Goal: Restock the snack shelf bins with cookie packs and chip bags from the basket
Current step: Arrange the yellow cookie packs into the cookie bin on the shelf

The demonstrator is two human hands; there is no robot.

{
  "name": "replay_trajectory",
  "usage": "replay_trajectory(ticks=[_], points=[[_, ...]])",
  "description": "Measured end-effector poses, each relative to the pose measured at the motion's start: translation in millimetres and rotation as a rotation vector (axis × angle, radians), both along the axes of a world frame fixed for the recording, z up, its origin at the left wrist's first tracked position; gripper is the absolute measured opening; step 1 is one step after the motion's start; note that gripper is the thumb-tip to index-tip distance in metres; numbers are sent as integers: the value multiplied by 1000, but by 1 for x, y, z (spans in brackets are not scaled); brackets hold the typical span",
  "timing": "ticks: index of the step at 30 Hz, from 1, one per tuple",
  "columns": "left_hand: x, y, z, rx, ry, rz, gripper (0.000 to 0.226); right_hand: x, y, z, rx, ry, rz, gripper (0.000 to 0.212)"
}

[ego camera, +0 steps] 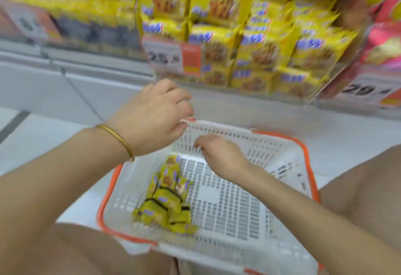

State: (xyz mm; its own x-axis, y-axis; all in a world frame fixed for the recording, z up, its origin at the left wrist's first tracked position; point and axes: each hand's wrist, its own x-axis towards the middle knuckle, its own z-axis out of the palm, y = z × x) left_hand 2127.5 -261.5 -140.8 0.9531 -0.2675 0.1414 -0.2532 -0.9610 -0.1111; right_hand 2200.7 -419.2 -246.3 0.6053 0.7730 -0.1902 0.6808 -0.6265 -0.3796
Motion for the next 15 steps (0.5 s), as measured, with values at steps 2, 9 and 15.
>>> replay_trajectory(ticks=[2, 9, 15], points=[[-18, 13, -16, 51, 137, 20, 43, -13, 18, -67, -154, 165, 76, 33], [-33, 31, -26, 32, 283, 116, 75, -85, 59, -195, -330, 521, 79, 77], [-20, 32, -26, 127, 419, 190, 40, -90, 67, -204, -305, 306, -70, 39]])
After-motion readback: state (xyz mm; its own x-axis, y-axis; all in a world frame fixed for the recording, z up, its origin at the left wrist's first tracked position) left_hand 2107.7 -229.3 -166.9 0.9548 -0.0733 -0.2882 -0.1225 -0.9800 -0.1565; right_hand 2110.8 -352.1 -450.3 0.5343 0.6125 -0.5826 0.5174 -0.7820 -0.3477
